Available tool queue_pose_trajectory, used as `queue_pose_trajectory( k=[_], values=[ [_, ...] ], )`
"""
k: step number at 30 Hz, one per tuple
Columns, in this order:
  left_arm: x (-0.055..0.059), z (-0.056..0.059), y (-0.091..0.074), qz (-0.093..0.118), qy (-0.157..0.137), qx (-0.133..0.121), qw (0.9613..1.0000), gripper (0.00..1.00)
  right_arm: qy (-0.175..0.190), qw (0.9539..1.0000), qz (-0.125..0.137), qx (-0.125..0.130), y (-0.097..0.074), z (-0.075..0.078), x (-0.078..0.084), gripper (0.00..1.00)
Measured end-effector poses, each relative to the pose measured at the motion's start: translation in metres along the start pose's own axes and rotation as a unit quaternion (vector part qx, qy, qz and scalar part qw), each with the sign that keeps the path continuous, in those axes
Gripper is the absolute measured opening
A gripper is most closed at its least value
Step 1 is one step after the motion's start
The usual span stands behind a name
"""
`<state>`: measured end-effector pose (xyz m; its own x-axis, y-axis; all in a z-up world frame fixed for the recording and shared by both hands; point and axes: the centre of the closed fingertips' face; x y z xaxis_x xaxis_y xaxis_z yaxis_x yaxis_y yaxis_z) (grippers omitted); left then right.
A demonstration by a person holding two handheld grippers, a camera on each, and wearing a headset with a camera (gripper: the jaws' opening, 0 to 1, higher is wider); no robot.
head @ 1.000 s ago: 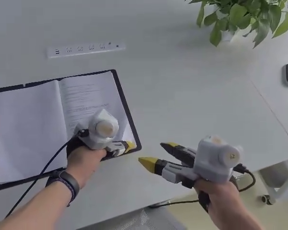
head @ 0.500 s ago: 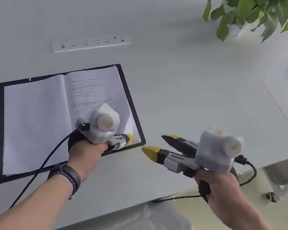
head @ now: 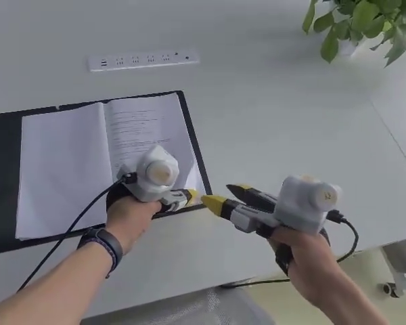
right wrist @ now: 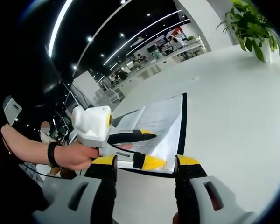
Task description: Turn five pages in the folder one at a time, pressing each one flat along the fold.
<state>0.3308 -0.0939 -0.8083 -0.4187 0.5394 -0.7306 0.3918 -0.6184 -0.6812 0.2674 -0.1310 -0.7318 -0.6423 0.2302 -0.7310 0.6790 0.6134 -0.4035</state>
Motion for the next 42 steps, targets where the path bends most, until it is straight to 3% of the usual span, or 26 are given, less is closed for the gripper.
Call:
queue_pose_trajectory(
  k=[11,19,34,42],
  values=[
    [0.000,0.000,0.001,0.002,-0.003,0.002,1.0000,0.59,0.038,0.9990,0.001,-0.023,0.044,0.026,-0.023,0.43],
    [-0.001,0.000,0.000,0.001,-0.005,0.001,1.0000,0.59,0.074,0.9966,-0.004,-0.036,0.065,0.035,-0.023,0.41],
    [-0.002,0.000,0.000,-0.002,-0.007,0.002,1.0000,0.60,0.116,0.9910,-0.022,-0.063,0.086,0.040,-0.010,0.35],
    [-0.002,0.001,0.000,-0.001,-0.011,0.001,0.9999,0.61,0.133,0.9879,-0.021,-0.078,0.089,0.036,-0.009,0.26]
  ],
)
Point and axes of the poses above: the centre of the closed fingertips' face, and the gripper's own axes: y roughly forward along the fingers, z roughly to its right, x roughly out of its underside
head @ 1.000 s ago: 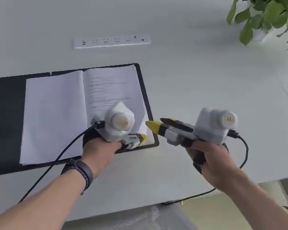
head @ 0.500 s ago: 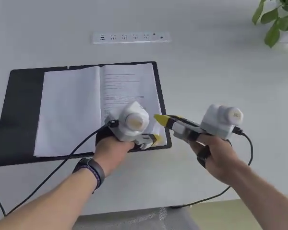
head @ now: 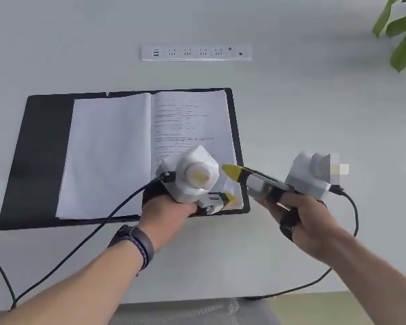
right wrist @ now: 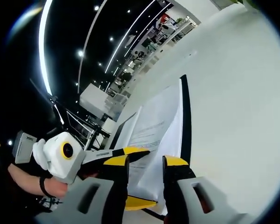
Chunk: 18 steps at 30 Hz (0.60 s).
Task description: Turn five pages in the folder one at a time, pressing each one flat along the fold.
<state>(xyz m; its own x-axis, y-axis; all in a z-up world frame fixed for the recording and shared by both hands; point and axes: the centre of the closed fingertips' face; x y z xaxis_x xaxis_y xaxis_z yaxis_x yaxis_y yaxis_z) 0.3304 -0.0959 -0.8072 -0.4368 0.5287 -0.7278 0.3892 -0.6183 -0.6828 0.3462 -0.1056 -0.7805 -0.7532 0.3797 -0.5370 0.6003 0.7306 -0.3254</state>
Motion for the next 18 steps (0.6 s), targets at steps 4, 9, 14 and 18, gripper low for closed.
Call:
queue_pose_trajectory(
  k=[4,9,14,18],
  values=[
    [0.000,0.002,-0.001,0.001,-0.009,0.006,0.9999,0.65,0.008,1.0000,0.003,0.002,-0.001,0.000,0.001,0.22],
    [0.000,0.005,-0.006,0.001,-0.010,0.015,0.9998,0.68,0.014,0.9998,0.013,0.000,-0.004,-0.003,-0.001,0.15],
    [-0.003,0.003,-0.015,0.010,-0.015,0.014,0.9997,0.69,0.010,0.9999,0.010,-0.001,-0.005,-0.006,0.002,0.10],
    [-0.009,-0.002,-0.024,0.020,-0.015,0.010,0.9996,0.70,0.005,1.0000,0.005,-0.002,-0.005,-0.013,0.004,0.05]
  ],
)
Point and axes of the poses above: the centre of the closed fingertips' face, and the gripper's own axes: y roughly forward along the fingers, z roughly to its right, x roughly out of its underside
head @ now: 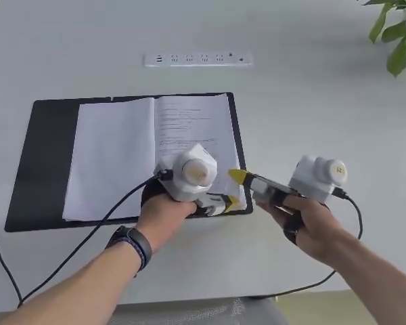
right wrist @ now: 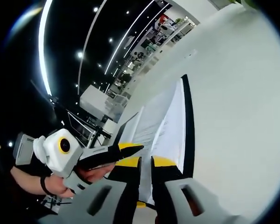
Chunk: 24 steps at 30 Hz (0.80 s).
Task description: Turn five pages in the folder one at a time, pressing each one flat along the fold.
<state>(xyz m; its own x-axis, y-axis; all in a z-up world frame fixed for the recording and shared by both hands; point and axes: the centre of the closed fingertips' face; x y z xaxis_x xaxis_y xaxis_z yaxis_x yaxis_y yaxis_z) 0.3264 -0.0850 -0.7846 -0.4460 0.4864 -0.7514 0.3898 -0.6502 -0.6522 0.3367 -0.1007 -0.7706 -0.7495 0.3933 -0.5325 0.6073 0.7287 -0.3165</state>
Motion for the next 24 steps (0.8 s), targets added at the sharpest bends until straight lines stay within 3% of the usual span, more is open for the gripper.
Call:
queue_pose_trajectory(
  k=[3,12,14,24],
  values=[
    [-0.004,-0.004,-0.007,0.007,-0.001,-0.005,1.0000,0.71,-0.005,1.0000,0.002,-0.001,0.001,-0.003,-0.001,0.01],
    [-0.005,-0.010,-0.026,0.020,-0.008,-0.007,0.9997,0.72,-0.011,0.9999,0.007,0.000,0.000,-0.014,-0.005,0.00],
    [-0.006,-0.014,-0.032,0.029,-0.025,-0.010,0.9992,0.73,-0.013,0.9999,0.008,0.000,0.001,-0.017,-0.005,0.00],
    [0.002,-0.036,-0.063,0.044,-0.040,-0.033,0.9977,0.73,-0.028,0.9995,0.008,-0.014,0.010,-0.044,-0.001,0.00]
  ],
)
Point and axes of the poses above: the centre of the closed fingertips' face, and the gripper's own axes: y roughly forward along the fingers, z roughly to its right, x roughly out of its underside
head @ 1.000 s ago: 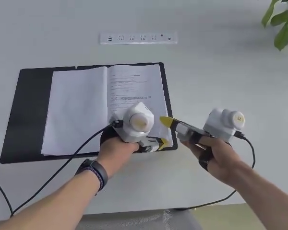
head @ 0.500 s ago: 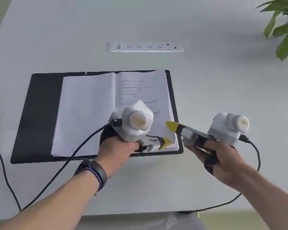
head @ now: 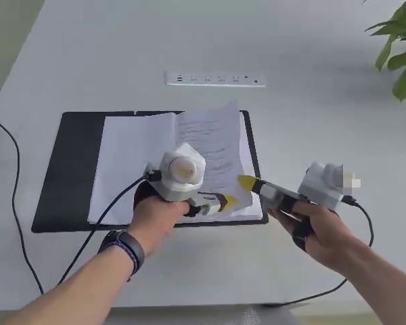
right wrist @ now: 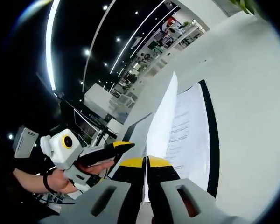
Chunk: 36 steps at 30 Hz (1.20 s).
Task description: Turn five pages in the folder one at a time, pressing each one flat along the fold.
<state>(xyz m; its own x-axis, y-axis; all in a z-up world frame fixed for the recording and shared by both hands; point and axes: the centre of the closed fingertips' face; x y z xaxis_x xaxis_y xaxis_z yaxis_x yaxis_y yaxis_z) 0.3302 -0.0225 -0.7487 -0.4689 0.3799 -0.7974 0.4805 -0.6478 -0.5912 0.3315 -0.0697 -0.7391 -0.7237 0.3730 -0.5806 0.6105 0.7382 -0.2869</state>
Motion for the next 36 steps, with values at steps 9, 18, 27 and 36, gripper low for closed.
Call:
queue_pose_trajectory(
  k=[9,18,27,36],
  values=[
    [0.009,-0.024,-0.030,0.009,-0.010,-0.022,0.9997,0.73,-0.013,0.9998,-0.004,-0.017,0.018,-0.025,0.005,0.00],
    [0.018,-0.043,-0.056,0.016,-0.020,-0.039,0.9989,0.73,-0.026,0.9988,-0.014,-0.039,0.038,-0.052,0.012,0.00],
    [0.032,-0.069,-0.081,0.018,-0.027,-0.063,0.9975,0.73,-0.031,0.9977,-0.026,-0.055,0.060,-0.069,0.016,0.00],
    [0.046,-0.092,-0.109,0.025,-0.044,-0.087,0.9949,0.74,-0.037,0.9956,-0.046,-0.073,0.085,-0.090,0.025,0.00]
  ],
)
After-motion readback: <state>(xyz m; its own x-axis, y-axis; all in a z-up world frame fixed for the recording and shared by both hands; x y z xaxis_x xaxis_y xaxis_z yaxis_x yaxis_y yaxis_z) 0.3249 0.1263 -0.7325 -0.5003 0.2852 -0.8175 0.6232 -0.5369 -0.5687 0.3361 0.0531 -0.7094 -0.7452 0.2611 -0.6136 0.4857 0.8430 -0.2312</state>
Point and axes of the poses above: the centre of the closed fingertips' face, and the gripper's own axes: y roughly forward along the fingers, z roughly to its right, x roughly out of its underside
